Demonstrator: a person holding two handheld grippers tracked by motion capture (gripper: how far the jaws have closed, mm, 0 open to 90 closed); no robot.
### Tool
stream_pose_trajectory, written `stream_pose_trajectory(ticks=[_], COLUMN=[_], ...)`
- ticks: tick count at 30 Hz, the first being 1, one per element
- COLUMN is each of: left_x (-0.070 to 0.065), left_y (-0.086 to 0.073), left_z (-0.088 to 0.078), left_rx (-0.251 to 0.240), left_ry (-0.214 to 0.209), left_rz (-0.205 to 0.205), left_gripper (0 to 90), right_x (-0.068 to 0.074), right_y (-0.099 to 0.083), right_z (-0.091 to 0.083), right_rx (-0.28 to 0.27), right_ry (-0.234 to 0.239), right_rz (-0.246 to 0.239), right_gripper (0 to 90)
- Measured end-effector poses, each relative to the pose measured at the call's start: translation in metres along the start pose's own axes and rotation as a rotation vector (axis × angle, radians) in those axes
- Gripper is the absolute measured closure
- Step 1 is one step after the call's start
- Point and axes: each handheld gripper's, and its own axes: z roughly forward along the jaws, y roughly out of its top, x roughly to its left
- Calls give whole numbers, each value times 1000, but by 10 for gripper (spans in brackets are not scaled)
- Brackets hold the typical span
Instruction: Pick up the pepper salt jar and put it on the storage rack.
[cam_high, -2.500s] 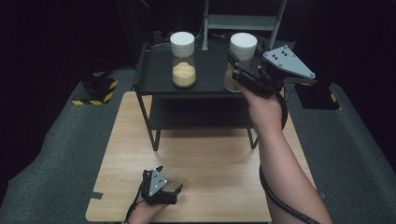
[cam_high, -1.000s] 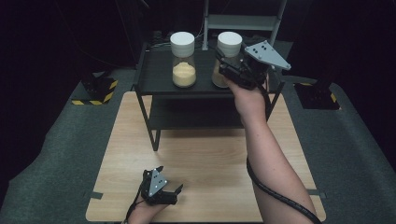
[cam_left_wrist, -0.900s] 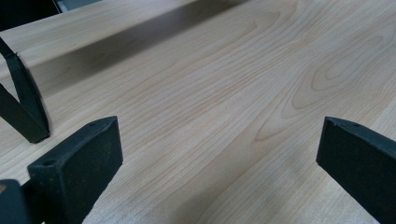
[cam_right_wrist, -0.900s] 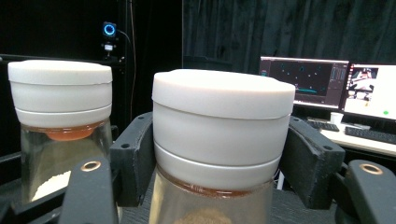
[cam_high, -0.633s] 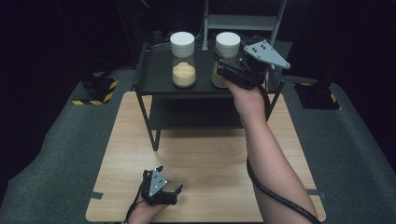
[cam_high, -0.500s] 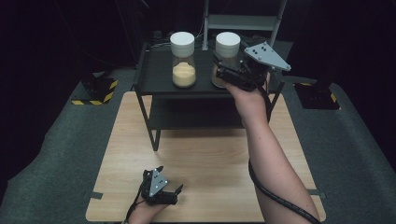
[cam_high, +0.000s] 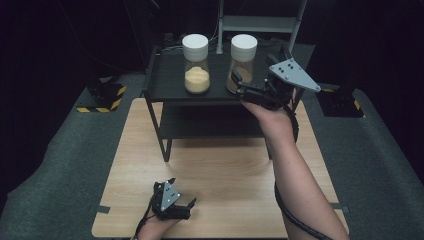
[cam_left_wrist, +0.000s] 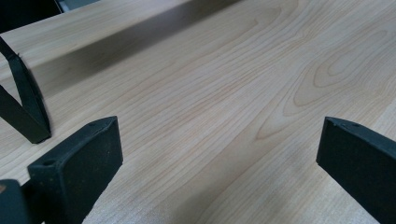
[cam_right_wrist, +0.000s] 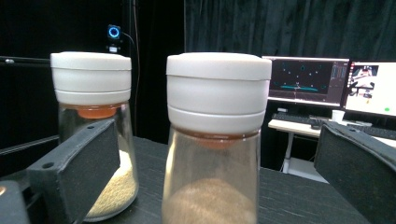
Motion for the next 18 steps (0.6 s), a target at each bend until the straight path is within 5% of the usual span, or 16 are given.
stream_pose_trajectory(ticks=[18], left_x=[0], left_y=[0], left_z=[1], left_rx=[1], left_ry=[2], left_rz=[-8], left_gripper=[7], right_x=[-3], right_y=[-34], right_z=[-45], right_rx=[-12], right_ry=[40], right_rz=[-38], right_gripper=[0])
